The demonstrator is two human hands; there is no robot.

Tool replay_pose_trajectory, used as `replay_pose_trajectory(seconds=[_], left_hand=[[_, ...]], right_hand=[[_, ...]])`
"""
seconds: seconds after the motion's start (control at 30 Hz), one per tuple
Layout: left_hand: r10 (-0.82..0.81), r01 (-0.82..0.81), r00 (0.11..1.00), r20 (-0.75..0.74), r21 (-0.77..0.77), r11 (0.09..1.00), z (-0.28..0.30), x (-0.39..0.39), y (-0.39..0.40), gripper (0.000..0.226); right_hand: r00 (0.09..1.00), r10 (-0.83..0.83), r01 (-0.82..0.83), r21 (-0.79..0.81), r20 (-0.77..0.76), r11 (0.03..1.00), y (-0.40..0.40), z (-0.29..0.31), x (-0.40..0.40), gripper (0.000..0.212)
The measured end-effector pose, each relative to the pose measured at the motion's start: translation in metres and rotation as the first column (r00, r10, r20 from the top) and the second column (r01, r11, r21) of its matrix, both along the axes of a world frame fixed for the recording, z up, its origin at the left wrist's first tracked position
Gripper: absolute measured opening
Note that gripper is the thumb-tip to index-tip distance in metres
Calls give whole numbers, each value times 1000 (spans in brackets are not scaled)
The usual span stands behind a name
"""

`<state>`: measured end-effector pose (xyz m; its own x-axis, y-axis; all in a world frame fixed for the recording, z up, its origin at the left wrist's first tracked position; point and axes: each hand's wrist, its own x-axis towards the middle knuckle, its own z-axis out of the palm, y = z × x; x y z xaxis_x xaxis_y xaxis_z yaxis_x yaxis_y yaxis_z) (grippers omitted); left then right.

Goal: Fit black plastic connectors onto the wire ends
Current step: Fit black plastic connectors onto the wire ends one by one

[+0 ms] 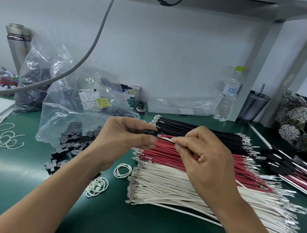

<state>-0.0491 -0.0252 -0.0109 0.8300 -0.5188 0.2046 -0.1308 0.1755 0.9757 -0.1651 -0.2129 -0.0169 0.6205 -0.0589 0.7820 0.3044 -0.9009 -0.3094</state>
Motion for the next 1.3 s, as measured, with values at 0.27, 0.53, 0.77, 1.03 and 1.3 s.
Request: replay_pose_trajectory(seconds=[0.27, 0.53, 0.77, 1.03, 1.3], left_hand=[[2, -2, 1000, 3, 6, 1000, 1, -1, 1, 39], [3, -3, 1000, 30, 7, 1000, -1, -1, -1, 36], [-2, 0, 998, 55, 35, 999, -2, -2, -2, 32], [-22, 18, 996, 83, 47, 999, -6, -2, -3, 31], [-28, 5, 984, 174, 128, 992, -8, -5, -6, 27]], right_hand=[[1000, -10, 10, -19, 26, 1000, 0, -2, 1, 11], [999, -42, 43, -120, 8, 992, -1, -1, 1, 13], [995, -63, 76, -190, 74, 979, -2, -3, 0, 12], [999, -18, 22, -95, 39, 995, 2, -3, 4, 7], [993, 77, -67, 106, -90, 992, 2, -5, 6, 6]])
